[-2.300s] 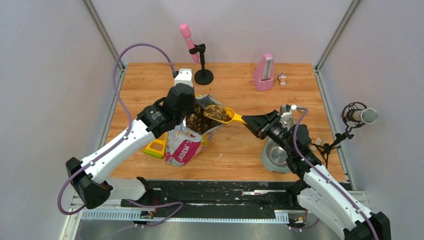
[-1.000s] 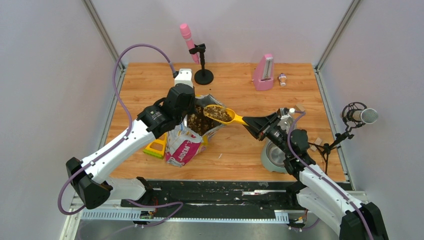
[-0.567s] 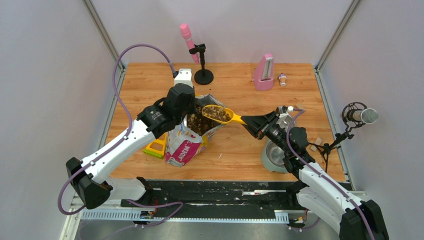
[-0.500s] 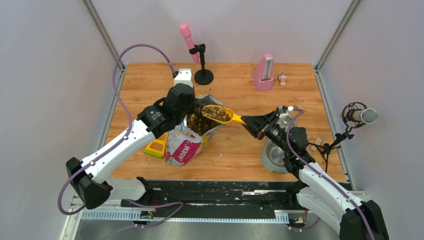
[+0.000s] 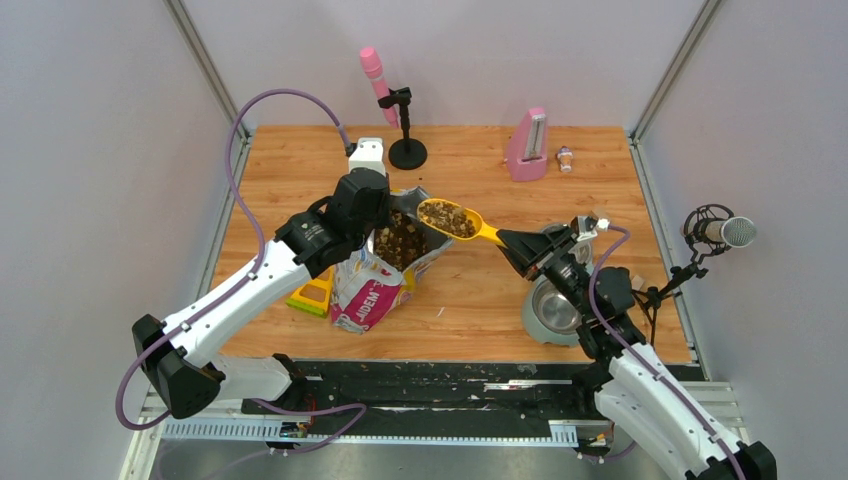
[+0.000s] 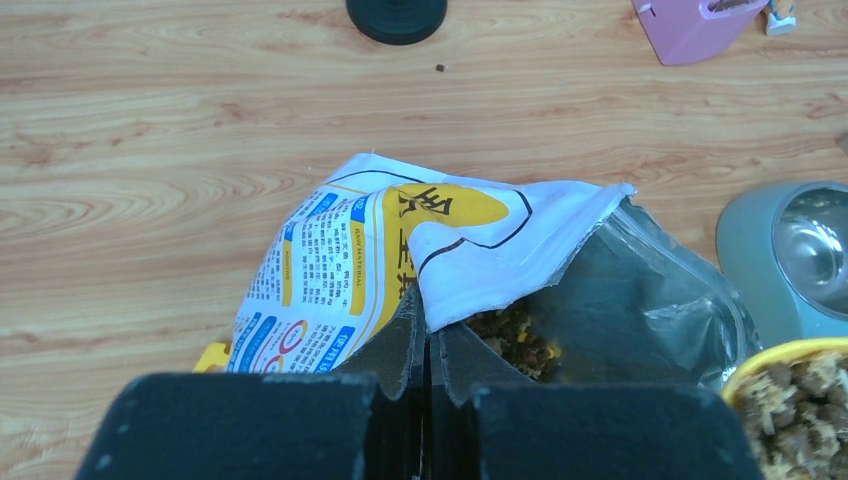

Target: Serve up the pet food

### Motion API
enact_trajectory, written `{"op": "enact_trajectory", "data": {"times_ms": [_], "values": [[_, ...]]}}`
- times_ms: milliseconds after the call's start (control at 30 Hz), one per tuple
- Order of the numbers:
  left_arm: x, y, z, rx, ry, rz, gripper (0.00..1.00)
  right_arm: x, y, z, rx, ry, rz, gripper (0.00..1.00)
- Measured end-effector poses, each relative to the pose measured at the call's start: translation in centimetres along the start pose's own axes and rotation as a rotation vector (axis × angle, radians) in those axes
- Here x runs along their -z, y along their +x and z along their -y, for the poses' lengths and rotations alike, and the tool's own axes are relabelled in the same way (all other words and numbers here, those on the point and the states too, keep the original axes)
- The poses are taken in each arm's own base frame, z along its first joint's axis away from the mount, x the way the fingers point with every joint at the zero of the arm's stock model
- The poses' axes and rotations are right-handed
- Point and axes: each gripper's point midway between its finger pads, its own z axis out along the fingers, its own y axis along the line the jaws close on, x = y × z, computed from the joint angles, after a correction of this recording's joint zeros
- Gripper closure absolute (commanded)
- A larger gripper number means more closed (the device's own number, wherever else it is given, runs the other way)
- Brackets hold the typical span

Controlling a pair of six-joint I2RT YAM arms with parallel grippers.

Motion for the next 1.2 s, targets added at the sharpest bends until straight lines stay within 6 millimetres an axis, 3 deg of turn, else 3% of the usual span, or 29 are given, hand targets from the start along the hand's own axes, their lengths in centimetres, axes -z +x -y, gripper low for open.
{"op": "enact_trajectory", "data": {"times_ms": [633,1200], "values": [[-0.1,0.0,-0.1,0.002,-0.003,0.011,1.00,5.0,-5.8,-2.6,0.103,-0.017,0.396,1.00],[0.0,0.0,-0.2,-0.006,-0.002,0.013,1.00,10.2,-10.4,-0.3,0.161,0.135,0.711,1.00]]}}
